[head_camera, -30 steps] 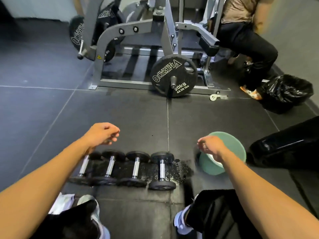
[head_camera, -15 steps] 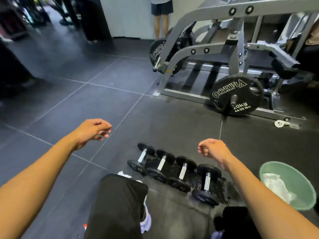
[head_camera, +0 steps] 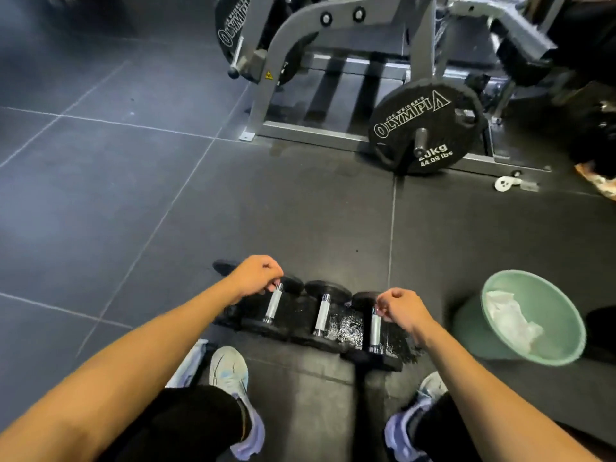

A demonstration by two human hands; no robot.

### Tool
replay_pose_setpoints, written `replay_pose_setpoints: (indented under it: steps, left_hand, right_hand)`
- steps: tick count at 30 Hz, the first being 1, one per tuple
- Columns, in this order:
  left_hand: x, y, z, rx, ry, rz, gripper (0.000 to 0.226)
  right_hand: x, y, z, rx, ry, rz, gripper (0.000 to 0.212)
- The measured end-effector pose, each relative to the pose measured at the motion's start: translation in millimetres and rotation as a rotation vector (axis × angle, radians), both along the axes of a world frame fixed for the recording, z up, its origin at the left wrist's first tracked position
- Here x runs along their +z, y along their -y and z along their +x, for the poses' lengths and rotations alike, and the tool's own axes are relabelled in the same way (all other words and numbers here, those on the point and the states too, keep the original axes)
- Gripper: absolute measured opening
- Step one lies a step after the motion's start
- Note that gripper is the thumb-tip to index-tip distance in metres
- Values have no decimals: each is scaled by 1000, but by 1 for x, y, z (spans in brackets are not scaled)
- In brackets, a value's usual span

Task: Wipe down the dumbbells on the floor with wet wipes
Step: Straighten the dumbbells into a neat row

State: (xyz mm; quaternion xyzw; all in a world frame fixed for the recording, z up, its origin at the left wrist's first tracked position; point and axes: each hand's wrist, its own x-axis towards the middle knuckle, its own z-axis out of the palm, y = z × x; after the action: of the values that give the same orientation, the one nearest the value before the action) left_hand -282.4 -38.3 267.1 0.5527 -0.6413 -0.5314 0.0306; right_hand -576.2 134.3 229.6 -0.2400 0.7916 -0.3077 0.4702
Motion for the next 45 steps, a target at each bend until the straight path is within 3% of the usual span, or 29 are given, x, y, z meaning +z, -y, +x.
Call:
replay_pose_setpoints:
  steps: [4,9,18,22,25,29,32,37,45]
  left_hand:
    - [-84,14,6,-136,164,31,22]
    - [-135,34,14,-218,299,13,15]
    - [-207,53,-3,-202,252,46,25]
    - [-239,28,-43,-257,239,171,30]
    - [-256,-2,-78,-322,280,205,34]
    - [-275,-27,-106,-246,298,225,54]
    - [-287,-35,-111,-232,302,251,48]
    - [-300,-37,-111,-202,285,253,43]
    - [-306,-44,-115,-129,243,216,39]
  right_hand:
    - [-75,-6,-8,-6,-29,150,28]
    - [-156,2,-5,18,-9,250,27]
    - [-179,56,11,297,-200,326,20]
    - [-200,38,-19,167,-310,475,45]
    - [-221,15,-34,104,-287,564,66]
    - [-238,16,-35,44,-171,531,70]
    - [-255,19,-28,88,-87,527,78]
    - [-267,12,-17,22,-99,403,59]
    - [-274,6,-16,-93,-78,325,48]
